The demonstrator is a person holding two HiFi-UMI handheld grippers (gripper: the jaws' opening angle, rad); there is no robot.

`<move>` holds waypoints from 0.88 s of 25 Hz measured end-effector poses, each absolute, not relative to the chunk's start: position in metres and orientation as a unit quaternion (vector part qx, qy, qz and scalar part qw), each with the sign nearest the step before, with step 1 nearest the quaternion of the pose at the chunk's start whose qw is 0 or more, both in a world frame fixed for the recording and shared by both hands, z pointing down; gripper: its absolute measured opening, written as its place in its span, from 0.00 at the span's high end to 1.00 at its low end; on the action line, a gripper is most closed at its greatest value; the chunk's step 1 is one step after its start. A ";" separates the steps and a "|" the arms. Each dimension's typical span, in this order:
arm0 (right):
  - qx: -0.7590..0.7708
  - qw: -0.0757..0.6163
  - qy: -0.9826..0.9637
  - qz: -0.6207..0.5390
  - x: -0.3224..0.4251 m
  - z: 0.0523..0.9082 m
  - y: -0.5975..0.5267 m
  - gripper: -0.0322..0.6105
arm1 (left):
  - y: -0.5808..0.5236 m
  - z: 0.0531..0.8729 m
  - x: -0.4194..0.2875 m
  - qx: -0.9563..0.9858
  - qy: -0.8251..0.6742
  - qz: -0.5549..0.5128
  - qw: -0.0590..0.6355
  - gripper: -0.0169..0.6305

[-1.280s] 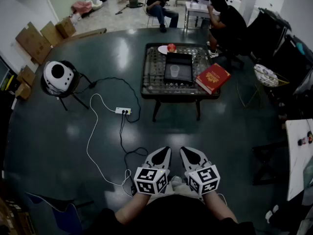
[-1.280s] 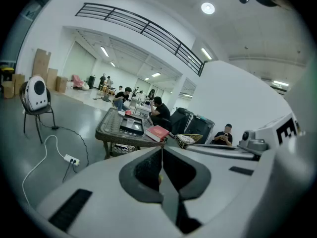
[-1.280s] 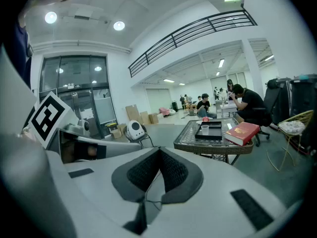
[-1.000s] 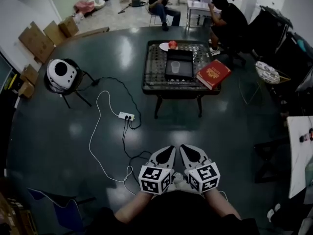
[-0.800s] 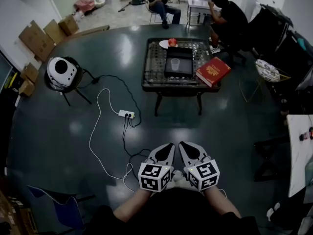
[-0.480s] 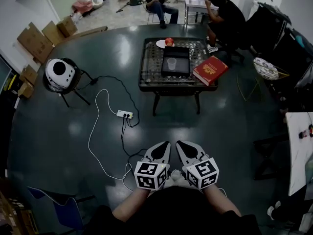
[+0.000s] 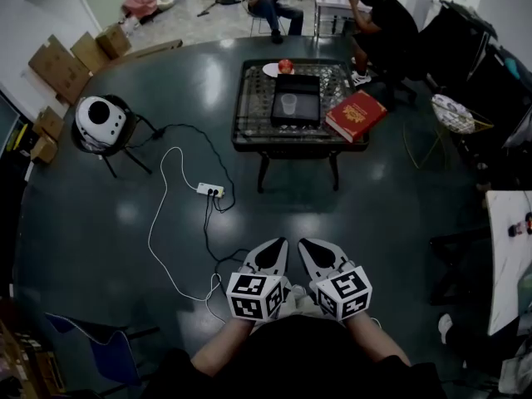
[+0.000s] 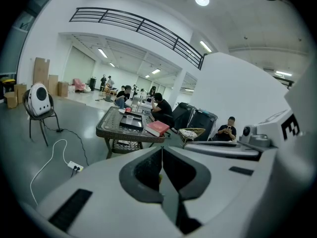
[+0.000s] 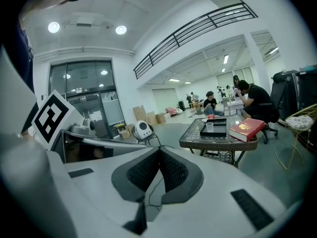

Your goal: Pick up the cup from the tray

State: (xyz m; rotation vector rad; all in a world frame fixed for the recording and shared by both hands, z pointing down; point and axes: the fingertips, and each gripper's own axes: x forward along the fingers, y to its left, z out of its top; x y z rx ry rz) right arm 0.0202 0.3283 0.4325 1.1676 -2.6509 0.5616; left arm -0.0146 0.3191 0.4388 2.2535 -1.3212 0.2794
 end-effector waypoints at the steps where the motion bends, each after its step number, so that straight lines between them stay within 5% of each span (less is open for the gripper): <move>1: 0.392 0.096 -0.895 0.190 0.020 0.433 0.328 0.93 | 0.319 0.440 -0.015 0.828 -0.488 0.102 0.258 0.95; 22: 0.409 0.106 -0.882 0.208 0.030 0.446 0.278 0.93 | 0.265 0.450 -0.015 0.821 -0.491 0.120 0.264 0.95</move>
